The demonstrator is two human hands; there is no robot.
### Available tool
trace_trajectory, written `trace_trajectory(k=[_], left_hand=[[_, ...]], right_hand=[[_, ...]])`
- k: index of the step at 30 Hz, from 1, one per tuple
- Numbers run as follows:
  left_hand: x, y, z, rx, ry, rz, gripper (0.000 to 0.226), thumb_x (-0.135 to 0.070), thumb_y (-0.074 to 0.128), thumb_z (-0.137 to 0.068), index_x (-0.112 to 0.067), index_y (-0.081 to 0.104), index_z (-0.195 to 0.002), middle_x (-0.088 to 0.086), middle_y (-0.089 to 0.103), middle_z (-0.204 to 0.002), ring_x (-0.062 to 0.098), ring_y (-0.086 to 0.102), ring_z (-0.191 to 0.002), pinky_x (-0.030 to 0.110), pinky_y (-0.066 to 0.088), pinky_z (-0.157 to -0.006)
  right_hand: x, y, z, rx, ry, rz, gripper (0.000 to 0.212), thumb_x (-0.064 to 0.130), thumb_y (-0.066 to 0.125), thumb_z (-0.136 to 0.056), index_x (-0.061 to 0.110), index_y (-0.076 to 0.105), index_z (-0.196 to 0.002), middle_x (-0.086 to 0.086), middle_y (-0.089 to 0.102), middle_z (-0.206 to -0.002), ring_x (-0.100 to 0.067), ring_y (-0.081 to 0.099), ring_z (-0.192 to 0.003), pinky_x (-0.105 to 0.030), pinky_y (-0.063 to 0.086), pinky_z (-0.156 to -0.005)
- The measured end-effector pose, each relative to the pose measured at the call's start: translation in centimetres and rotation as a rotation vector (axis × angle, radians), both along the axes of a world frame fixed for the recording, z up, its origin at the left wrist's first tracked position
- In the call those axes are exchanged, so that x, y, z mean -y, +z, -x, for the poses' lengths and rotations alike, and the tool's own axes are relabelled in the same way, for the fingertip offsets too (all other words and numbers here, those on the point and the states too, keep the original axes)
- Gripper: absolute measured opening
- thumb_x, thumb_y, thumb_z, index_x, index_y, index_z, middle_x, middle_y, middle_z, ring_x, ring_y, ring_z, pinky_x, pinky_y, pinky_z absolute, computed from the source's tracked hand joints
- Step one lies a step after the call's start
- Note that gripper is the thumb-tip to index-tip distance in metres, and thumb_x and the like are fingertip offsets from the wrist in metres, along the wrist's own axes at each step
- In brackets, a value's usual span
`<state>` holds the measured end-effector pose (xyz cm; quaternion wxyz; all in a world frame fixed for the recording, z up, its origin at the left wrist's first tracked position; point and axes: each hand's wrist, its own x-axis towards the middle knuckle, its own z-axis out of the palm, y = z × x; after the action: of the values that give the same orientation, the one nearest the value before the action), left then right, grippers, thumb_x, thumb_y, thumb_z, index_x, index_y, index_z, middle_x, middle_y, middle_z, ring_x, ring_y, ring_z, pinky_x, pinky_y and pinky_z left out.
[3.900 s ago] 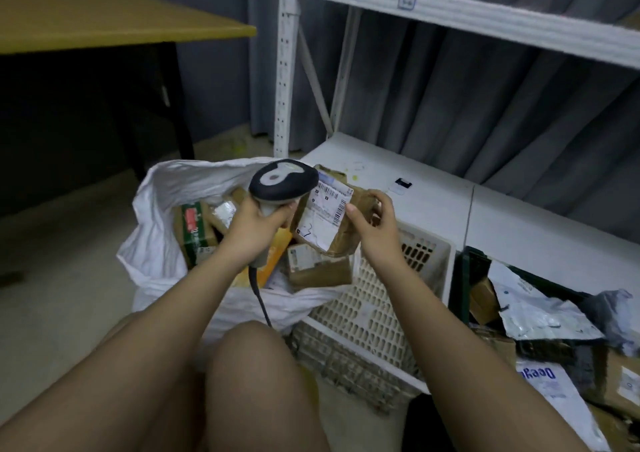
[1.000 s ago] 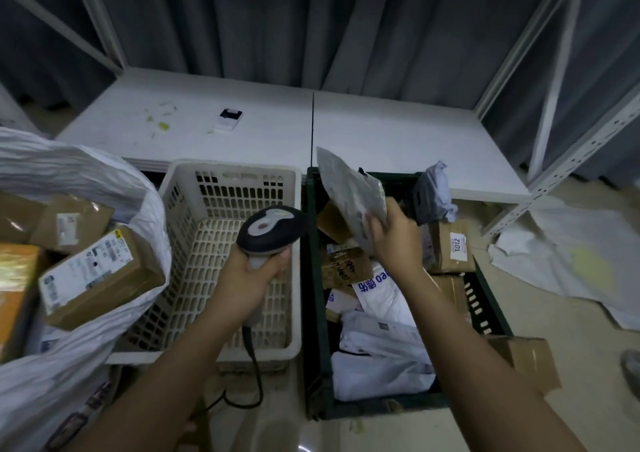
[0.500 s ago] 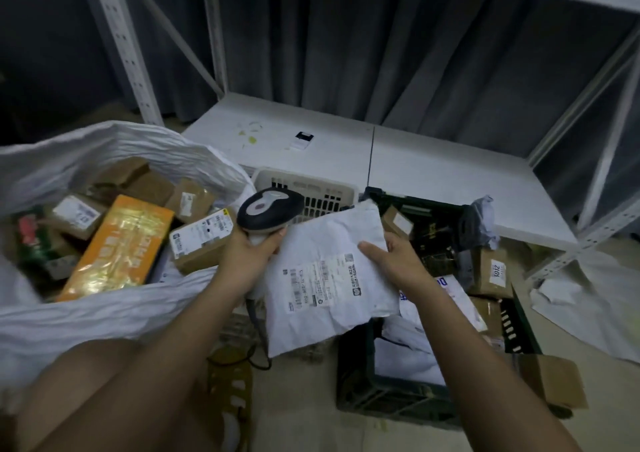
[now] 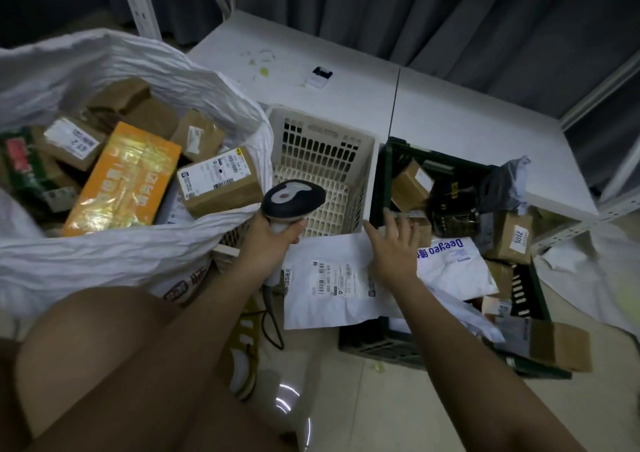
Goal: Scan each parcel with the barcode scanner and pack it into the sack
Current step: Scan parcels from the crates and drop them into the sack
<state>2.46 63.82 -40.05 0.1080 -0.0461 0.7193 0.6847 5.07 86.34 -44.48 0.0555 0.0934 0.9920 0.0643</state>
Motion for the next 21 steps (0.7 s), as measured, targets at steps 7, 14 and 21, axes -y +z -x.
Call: trace_trajectory(k=[7, 14, 21], left_hand=[[-0.2, -0.4, 0.7, -0.004, 0.050, -0.015, 0.036, -0.015, 0.069, -0.087, -0.017, 0.054, -0.120, -0.002, 0.066, -0.090, -0.004, 0.062, -0.060, 0.010, 0.049, -0.057], [-0.1, -0.9, 0.9, 0.026, 0.041, -0.024, 0.045, -0.020, 0.073, -0.084, -0.016, 0.056, -0.125, 0.002, 0.068, -0.101, 0.003, 0.066, -0.067, 0.027, 0.052, -0.070], [0.4, 0.2, 1.5, 0.022, 0.118, -0.067, 0.044, -0.015, 0.070, -0.086, -0.012, 0.054, -0.126, 0.006, 0.065, -0.108, -0.002, 0.063, -0.068, 0.009, 0.048, -0.055]], right_hand=[[2.7, -2.4, 7.2, 0.575, 0.280, 0.163, 0.077, 0.020, 0.049, -0.096, 0.016, 0.002, -0.156, -0.012, 0.002, -0.163, -0.029, -0.002, -0.150, -0.039, 0.003, -0.120], [3.6, -3.6, 8.0, 0.523, 0.039, 0.264, 0.061, 0.046, 0.045, -0.096, 0.008, 0.037, -0.143, -0.019, 0.042, -0.146, -0.034, 0.033, -0.139, -0.040, 0.020, -0.115], [-0.1, 0.8, 6.6, -0.080, -0.128, 0.891, 0.022, 0.028, 0.056, -0.096, 0.011, 0.068, -0.091, -0.003, 0.064, -0.085, -0.019, 0.057, -0.079, -0.029, 0.038, -0.062]])
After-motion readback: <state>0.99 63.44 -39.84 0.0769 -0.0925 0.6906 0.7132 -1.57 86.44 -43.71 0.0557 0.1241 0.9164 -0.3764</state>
